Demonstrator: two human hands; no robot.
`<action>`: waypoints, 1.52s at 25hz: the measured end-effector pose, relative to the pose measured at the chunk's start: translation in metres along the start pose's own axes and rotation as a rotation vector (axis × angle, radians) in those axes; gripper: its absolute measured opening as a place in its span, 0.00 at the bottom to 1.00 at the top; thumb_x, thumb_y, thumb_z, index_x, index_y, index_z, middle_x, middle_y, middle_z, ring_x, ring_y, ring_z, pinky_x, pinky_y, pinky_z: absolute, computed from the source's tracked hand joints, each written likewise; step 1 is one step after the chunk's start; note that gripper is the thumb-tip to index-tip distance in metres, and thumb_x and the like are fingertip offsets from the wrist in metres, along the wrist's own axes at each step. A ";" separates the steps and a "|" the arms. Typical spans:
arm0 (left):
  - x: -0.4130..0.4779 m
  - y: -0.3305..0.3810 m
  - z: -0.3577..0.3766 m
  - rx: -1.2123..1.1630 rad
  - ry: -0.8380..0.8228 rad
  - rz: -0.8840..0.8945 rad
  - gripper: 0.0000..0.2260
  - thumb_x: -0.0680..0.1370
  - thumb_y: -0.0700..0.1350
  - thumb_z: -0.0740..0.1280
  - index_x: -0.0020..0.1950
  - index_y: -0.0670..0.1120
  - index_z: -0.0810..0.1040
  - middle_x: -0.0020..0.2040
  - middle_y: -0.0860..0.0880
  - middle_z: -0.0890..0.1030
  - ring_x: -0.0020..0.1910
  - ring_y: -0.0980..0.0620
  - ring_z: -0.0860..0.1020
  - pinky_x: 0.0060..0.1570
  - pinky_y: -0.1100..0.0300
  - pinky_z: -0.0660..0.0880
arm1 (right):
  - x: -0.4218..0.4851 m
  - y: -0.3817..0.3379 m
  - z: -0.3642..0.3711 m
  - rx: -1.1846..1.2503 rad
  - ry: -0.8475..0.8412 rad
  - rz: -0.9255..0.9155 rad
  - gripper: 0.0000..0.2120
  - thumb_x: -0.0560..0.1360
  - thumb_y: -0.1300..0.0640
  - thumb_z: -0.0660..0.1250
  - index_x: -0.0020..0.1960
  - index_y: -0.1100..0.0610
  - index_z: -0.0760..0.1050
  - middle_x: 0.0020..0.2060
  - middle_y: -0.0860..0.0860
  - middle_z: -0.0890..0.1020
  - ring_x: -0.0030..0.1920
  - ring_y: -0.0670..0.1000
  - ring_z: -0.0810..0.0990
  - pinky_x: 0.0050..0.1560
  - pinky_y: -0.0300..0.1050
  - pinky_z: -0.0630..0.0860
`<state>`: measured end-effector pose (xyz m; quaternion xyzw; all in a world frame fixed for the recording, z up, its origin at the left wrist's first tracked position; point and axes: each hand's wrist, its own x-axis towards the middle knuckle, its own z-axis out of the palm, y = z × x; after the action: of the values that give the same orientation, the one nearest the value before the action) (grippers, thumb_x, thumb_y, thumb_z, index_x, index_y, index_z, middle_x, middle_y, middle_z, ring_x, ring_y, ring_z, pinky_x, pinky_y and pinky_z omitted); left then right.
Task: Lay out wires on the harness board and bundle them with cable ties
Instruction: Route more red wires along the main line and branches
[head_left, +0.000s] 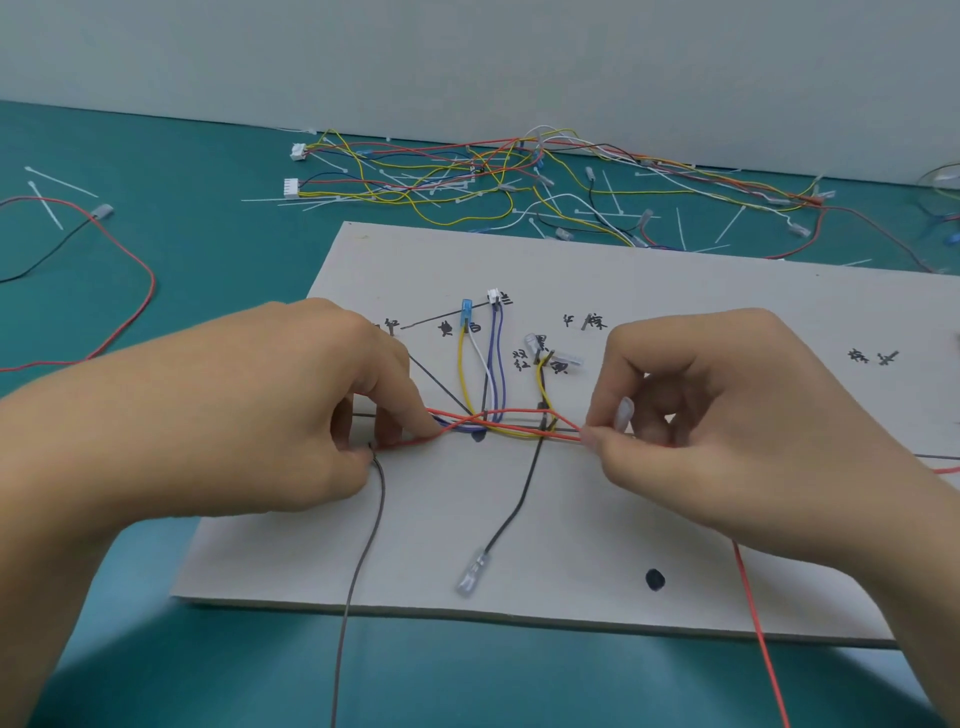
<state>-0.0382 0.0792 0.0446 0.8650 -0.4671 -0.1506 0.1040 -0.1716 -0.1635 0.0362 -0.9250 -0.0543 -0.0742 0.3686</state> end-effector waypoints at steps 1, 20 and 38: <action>0.000 0.002 -0.001 0.007 -0.004 -0.011 0.19 0.66 0.49 0.67 0.50 0.72 0.82 0.47 0.70 0.79 0.37 0.65 0.80 0.33 0.70 0.68 | 0.000 0.000 0.001 0.002 0.018 -0.018 0.08 0.68 0.65 0.74 0.36 0.55 0.78 0.29 0.44 0.77 0.24 0.46 0.72 0.29 0.28 0.64; 0.000 0.003 0.001 0.026 -0.004 -0.023 0.18 0.70 0.43 0.72 0.47 0.68 0.82 0.49 0.69 0.78 0.41 0.64 0.78 0.36 0.67 0.70 | 0.002 0.004 -0.007 0.061 -0.142 0.206 0.09 0.69 0.67 0.72 0.34 0.57 0.77 0.20 0.44 0.73 0.19 0.44 0.67 0.22 0.36 0.68; -0.004 -0.007 -0.007 -0.161 0.015 -0.033 0.16 0.65 0.50 0.71 0.46 0.71 0.81 0.38 0.67 0.83 0.33 0.61 0.82 0.34 0.62 0.79 | 0.017 0.023 0.011 -0.143 0.216 0.446 0.11 0.66 0.52 0.82 0.42 0.46 0.80 0.33 0.37 0.83 0.32 0.37 0.78 0.28 0.32 0.66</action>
<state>-0.0323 0.0871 0.0495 0.8625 -0.4385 -0.1830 0.1743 -0.1498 -0.1721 0.0162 -0.9246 0.1961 -0.0929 0.3132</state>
